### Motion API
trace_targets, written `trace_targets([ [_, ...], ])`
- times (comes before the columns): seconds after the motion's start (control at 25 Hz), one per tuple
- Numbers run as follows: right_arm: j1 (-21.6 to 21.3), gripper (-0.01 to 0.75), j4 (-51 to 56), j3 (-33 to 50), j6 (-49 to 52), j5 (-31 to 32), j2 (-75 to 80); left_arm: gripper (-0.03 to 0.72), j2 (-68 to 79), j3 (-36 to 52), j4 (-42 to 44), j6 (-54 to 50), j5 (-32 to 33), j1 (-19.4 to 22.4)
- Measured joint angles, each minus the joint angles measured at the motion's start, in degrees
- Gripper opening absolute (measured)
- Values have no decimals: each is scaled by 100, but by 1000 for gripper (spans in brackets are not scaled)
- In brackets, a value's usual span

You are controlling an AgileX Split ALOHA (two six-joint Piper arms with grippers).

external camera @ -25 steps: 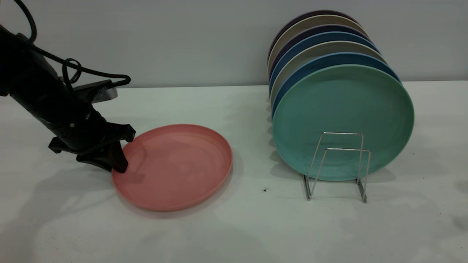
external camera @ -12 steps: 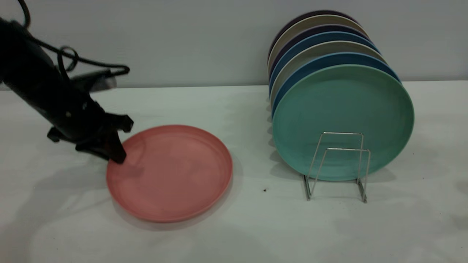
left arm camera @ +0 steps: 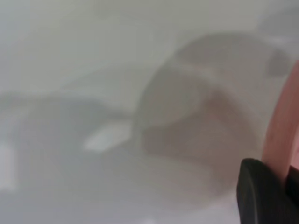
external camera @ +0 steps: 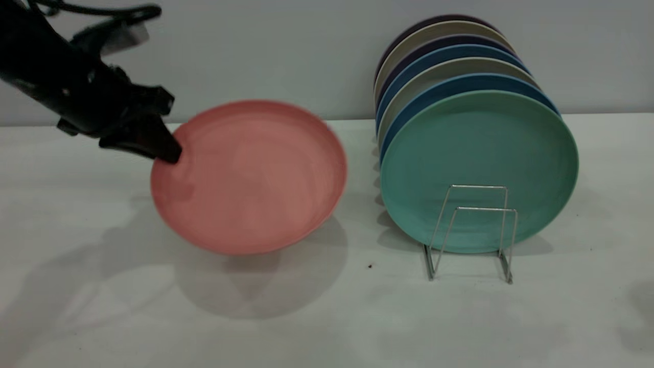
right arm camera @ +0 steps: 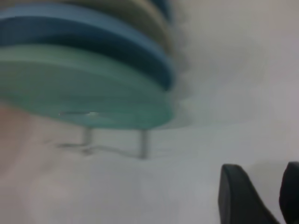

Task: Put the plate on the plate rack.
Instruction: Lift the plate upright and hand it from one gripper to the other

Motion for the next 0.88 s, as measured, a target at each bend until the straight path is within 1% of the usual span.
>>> trace_targets([
  [0.16, 0, 239, 905, 0, -694, 877, 0, 14, -399, 517, -1243, 1072, 109, 0],
  [0.32, 0, 239, 1478, 0, -1139, 1601, 0, 14, -801, 981, -2484, 2203, 258, 0],
  [0.4, 0, 239, 1645, 0, -1317, 1823, 0, 14, -927, 1111, -2989, 2697, 421, 0],
  [0.52, 0, 253, 1791, 0, -1456, 2014, 0, 14, -998, 1164, -3337, 3024, 687, -58],
  [0.64, 85, 307, 1841, 0, -1485, 2055, 0, 14, -998, 1164, -3420, 3098, 796, -255],
  [0.68, 156, 336, 1840, 0, -1492, 2055, 0, 14, -998, 1164, -3425, 3118, 790, -351],
  [0.88, 649, 482, 1854, 0, -1498, 1948, 0, 14, -998, 1164, -3512, 3188, 681, -830],
])
